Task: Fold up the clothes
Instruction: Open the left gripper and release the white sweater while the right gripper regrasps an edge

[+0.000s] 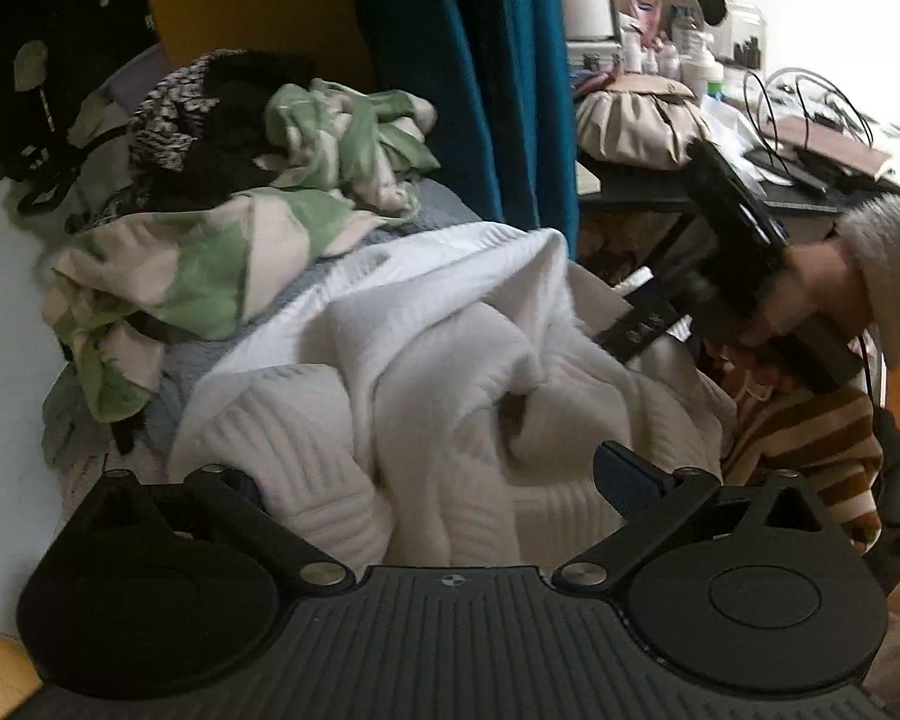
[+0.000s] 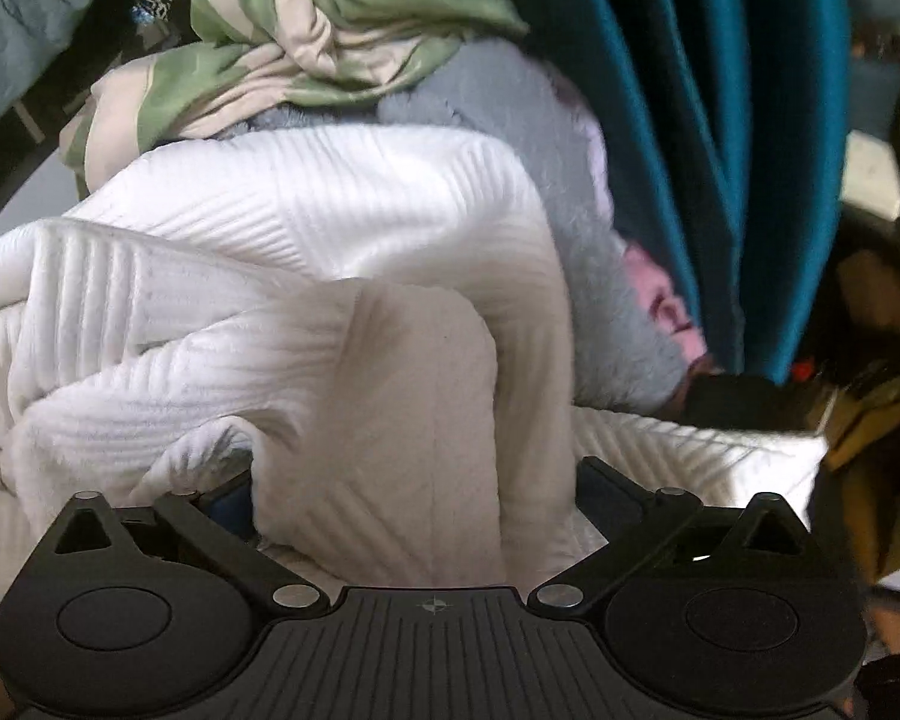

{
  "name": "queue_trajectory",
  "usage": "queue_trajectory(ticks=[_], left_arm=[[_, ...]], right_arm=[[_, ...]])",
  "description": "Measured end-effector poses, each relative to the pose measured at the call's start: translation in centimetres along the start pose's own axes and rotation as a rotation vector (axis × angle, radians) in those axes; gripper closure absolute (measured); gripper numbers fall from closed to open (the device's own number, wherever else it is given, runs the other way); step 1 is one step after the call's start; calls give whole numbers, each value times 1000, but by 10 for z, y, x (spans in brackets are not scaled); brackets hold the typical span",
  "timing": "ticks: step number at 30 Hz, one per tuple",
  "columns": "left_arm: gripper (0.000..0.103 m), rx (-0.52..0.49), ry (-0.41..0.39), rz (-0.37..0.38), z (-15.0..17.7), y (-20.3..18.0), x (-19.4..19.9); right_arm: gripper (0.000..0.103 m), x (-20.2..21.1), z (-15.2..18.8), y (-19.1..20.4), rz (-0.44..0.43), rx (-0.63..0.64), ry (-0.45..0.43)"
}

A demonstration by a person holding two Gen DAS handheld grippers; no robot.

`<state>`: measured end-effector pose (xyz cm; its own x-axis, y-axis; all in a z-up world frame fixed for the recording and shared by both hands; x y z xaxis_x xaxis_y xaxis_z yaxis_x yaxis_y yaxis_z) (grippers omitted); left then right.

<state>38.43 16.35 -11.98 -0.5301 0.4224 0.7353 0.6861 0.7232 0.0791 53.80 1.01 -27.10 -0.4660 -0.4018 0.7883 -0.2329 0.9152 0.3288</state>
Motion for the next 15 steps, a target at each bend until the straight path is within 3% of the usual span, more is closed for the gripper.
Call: queue_trajectory(ticks=[1, 2, 3, 8, 10, 14, 15], left_arm=[[1, -9, 0, -1, 0, -5, -3], [1, -15, -1, -5, 0, -10, -6], [1, -7, -10, -3, -2, -14, -10], [0, 95, -20, 43, -10, -25, -34], [0, 38, 18, 25, -8, -32, -46], [1, -187, 120, -78, 8, -36, -73], [1, -176, 114, -72, 8, -32, -72]], right_arm=[[66, 3, -3, 3, -16, -5, 9], [77, 7, -7, 6, -23, -6, 13], [81, 11, -12, 8, -30, -7, 17], [87, 57, -44, 47, -131, 54, -100], [87, 77, -63, 56, -146, 47, -178], [88, 115, -95, 66, -150, 44, -312], [88, 123, -100, 68, -156, 42, -332]])
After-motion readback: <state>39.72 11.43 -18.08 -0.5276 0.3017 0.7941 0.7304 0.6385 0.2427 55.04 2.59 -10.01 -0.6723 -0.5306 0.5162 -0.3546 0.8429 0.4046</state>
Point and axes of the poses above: each gripper's, at about its wrist camera, not at the fingertips, and x roughly against the way its jaws point, y to its left, z to its underside, the point moved 10 cm from there along -x, roughly the way its jaws point, and after that the axes turned 6 degrees about z, right-handed, at the moved point
